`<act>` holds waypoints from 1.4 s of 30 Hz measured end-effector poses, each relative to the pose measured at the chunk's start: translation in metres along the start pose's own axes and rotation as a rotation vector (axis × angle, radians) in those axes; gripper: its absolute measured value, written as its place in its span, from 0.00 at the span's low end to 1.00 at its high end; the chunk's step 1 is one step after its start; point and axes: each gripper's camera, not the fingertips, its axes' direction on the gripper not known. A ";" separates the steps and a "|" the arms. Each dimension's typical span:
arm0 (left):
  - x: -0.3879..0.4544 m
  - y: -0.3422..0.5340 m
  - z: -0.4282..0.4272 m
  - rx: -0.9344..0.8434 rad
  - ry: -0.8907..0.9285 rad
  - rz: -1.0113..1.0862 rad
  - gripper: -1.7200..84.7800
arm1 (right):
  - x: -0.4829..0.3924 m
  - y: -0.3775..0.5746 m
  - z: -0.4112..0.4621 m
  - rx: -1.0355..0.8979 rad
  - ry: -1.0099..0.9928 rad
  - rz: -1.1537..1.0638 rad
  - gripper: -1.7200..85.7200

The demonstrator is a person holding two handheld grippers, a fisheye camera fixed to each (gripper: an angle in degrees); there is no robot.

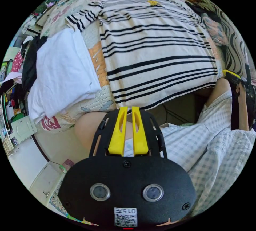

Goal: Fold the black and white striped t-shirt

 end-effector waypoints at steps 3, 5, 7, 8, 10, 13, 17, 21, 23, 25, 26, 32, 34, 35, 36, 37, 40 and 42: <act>0.036 -0.038 -0.040 0.229 -0.085 0.141 0.07 | -0.013 0.027 -0.051 0.395 0.174 0.040 0.02; 0.063 -0.075 -0.060 0.391 -0.099 0.244 0.08 | -0.020 0.033 -0.066 0.584 0.281 0.073 0.02; 0.103 -0.141 -0.076 0.541 -0.046 0.377 0.09 | -0.020 0.030 -0.067 0.704 0.352 0.099 0.02; 0.114 -0.160 -0.078 0.568 -0.030 0.402 0.09 | -0.015 0.024 -0.063 0.745 0.374 0.130 0.02; 0.160 -0.241 -0.077 0.626 0.042 0.507 0.09 | -0.002 0.007 -0.054 0.728 0.360 0.165 0.02; 0.223 -0.349 -0.056 0.539 0.175 0.596 0.09 | 0.033 -0.024 -0.036 0.650 0.254 0.198 0.07; 0.284 -0.464 -0.008 0.361 0.361 0.599 0.10 | 0.086 -0.064 -0.007 0.542 0.092 0.248 0.08; 0.347 -0.541 0.045 0.299 0.280 0.636 0.11 | 0.117 -0.094 0.014 0.500 0.040 0.279 0.09; 0.368 -0.564 0.069 0.247 0.251 0.666 0.11 | 0.126 -0.105 0.023 0.479 0.006 0.291 0.10; 0.386 -0.585 0.096 0.205 0.184 0.693 0.12 | 0.131 -0.117 0.034 0.435 -0.029 0.290 0.10; 0.389 -0.589 0.101 0.201 0.177 0.706 0.12 | 0.134 -0.125 0.042 0.397 -0.039 0.292 0.11; 0.396 -0.613 0.134 0.183 0.100 0.742 0.05 | 0.129 -0.138 0.058 0.396 -0.089 0.279 0.07; 0.385 -0.619 0.132 0.197 0.139 0.748 0.03 | 0.124 -0.142 0.059 0.395 -0.078 0.274 0.06; 0.381 -0.620 0.130 0.214 0.147 0.750 0.02 | 0.119 -0.145 0.059 0.398 -0.064 0.266 0.05; 0.371 -0.621 0.124 0.257 0.165 0.743 0.02 | 0.113 -0.148 0.056 0.404 -0.045 0.258 0.04; 0.358 -0.623 0.115 0.305 0.196 0.737 0.02 | 0.110 -0.150 0.055 0.411 -0.036 0.253 0.04; 0.315 -0.623 0.089 0.412 0.279 0.705 0.01 | 0.090 -0.159 0.046 0.434 0.007 0.214 0.03; 0.279 -0.619 0.074 0.480 0.341 0.677 0.01 | 0.066 -0.170 0.036 0.464 0.070 0.160 0.02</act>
